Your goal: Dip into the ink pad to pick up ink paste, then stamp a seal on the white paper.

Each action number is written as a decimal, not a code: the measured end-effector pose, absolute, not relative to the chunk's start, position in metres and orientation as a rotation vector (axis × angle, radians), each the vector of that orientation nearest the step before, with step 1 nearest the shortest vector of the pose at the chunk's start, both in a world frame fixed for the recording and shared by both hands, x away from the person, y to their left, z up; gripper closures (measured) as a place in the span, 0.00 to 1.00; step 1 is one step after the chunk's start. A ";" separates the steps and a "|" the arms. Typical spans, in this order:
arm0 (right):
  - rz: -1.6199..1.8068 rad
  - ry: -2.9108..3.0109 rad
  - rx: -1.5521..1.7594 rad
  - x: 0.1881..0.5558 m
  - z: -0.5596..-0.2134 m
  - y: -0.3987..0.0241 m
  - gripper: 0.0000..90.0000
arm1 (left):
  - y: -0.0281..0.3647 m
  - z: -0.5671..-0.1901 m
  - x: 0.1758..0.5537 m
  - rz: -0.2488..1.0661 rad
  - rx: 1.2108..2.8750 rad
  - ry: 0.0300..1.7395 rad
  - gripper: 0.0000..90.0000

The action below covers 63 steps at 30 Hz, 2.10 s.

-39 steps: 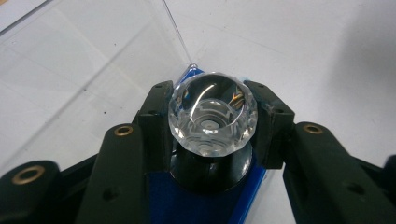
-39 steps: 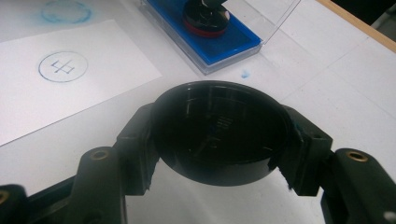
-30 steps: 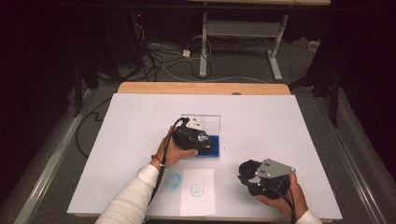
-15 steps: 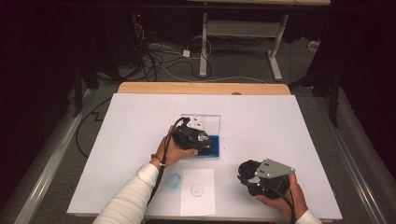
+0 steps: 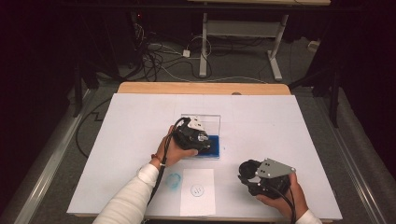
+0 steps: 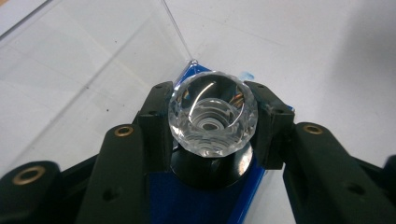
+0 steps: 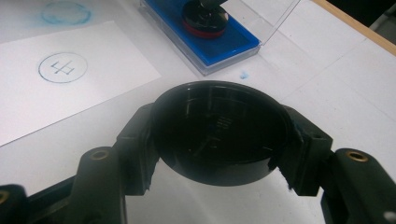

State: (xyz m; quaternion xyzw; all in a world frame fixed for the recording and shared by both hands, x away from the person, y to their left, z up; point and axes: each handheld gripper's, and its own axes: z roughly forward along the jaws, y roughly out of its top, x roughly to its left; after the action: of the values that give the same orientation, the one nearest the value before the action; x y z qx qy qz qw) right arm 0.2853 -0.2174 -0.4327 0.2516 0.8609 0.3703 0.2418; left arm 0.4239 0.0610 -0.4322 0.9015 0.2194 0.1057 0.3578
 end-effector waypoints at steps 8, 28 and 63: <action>1.021 2.336 0.704 0.286 -0.432 -0.220 0.43 | 0.071 -0.417 0.415 0.294 2.267 0.532 0.60; 1.037 2.318 0.708 0.290 -0.429 -0.221 0.43 | 0.119 -0.393 0.380 0.341 2.179 0.500 0.60; 1.050 2.294 0.686 0.284 -0.423 -0.223 0.43 | 0.144 -0.366 0.324 0.362 2.186 0.386 0.60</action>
State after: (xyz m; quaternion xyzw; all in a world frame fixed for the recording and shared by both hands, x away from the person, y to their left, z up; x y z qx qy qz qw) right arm 0.2842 -0.2233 -0.4229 0.2534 0.8471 0.3878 0.2605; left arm 0.3237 0.1443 -0.3659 0.8768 0.1549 0.1451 0.4315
